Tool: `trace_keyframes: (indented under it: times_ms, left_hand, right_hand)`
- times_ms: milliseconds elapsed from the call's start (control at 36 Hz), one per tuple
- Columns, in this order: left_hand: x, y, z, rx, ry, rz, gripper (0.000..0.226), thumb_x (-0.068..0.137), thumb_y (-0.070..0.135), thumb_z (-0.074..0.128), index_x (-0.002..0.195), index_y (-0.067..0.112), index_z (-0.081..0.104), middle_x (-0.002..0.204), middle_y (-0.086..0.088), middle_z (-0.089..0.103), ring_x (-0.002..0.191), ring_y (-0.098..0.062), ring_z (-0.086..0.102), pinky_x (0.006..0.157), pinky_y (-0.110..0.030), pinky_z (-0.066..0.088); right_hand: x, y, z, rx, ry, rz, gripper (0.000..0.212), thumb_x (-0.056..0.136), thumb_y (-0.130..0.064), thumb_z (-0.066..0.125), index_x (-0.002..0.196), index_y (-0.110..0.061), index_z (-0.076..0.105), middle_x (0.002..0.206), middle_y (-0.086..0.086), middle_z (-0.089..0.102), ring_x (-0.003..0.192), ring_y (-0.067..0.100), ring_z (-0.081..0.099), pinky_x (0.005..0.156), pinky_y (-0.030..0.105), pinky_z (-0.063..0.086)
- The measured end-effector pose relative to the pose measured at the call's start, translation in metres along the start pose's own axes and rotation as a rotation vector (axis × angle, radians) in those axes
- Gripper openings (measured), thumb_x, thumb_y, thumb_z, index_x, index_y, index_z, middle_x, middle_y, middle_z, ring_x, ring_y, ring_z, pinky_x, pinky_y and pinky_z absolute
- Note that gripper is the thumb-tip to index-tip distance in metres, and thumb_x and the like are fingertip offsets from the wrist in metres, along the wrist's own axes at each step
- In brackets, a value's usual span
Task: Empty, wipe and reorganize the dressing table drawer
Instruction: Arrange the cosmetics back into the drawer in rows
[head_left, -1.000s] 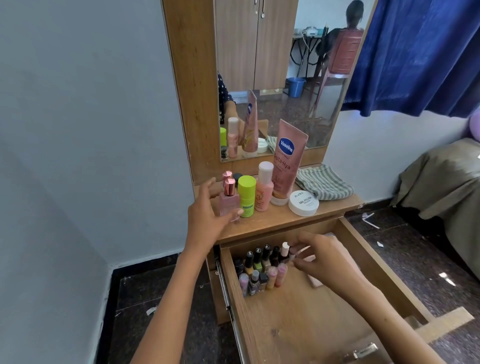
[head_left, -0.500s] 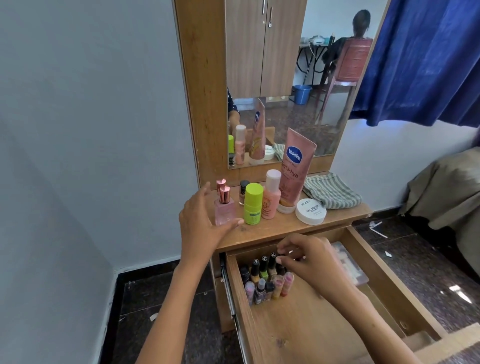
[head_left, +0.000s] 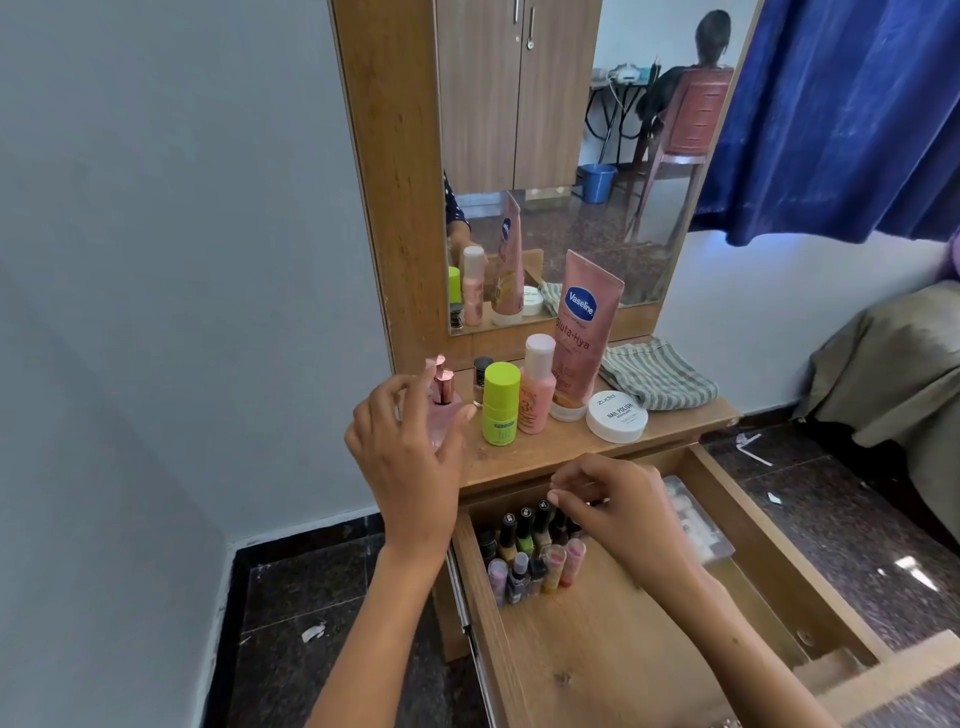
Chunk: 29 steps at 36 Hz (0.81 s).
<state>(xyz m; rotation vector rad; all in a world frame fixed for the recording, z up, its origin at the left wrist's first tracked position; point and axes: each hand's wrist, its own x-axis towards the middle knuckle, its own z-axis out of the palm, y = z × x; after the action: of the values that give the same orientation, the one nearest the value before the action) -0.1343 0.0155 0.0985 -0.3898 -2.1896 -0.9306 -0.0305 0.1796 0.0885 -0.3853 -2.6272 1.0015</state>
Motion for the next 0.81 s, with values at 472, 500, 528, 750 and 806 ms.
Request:
trace_keyframes:
  times_ms: [472,500,528,750,806]
  left_hand:
    - [-0.027,0.013,-0.025,-0.272,-0.21,0.038,0.035,0.072,0.046,0.072,0.101,0.026,0.069,0.089,0.024,0.057,0.088,0.008,0.044,0.077,-0.015,0.026]
    - [-0.03,0.016,-0.028,-0.321,-0.249,0.02,0.037,0.071,0.052,0.068,0.101,0.031,0.069,0.089,0.028,0.053,0.092,0.011,0.041,0.08,-0.015,0.028]
    - [-0.033,0.018,-0.03,-0.368,-0.289,0.0,0.039,0.069,0.057,0.067,0.102,0.035,0.068,0.089,0.028,0.052,0.098,0.013,0.038,0.082,-0.017,0.031]
    - [-0.045,0.017,-0.039,-0.551,-0.538,0.004,0.046,0.07,0.064,0.065,0.108,0.038,0.066,0.092,0.019,0.066,0.103,-0.006,0.054,0.09,-0.021,0.034]
    - [-0.045,0.012,-0.043,-0.597,-0.525,0.0,0.04,0.081,0.065,0.052,0.102,0.035,0.066,0.09,0.019,0.068,0.098,-0.004,0.059,0.091,-0.032,0.038]
  right_hand:
    - [-0.007,-0.026,-0.003,0.147,-0.018,-0.211,0.045,0.075,-0.026,0.08,0.116,-0.03,0.062,0.103,-0.02,0.068,0.092,-0.003,0.065,0.076,0.024,0.058]
    - [-0.008,-0.028,-0.005,0.165,-0.028,-0.235,0.048,0.074,-0.024,0.081,0.117,-0.029,0.063,0.102,-0.02,0.068,0.091,-0.002,0.066,0.075,0.025,0.058]
    - [-0.008,-0.029,-0.006,0.169,-0.032,-0.25,0.047,0.072,-0.021,0.081,0.116,-0.028,0.064,0.097,-0.02,0.069,0.087,-0.002,0.067,0.073,0.026,0.058]
    - [-0.024,-0.02,-0.019,-0.08,-0.12,-0.2,0.025,0.066,-0.042,0.079,0.072,-0.042,0.055,0.066,-0.02,0.062,0.069,-0.003,0.06,0.059,0.015,0.044]
    - [-0.033,-0.013,-0.017,-0.148,-0.166,-0.143,0.022,0.064,-0.043,0.079,0.073,-0.04,0.058,0.071,-0.019,0.064,0.072,-0.007,0.059,0.062,0.014,0.044]
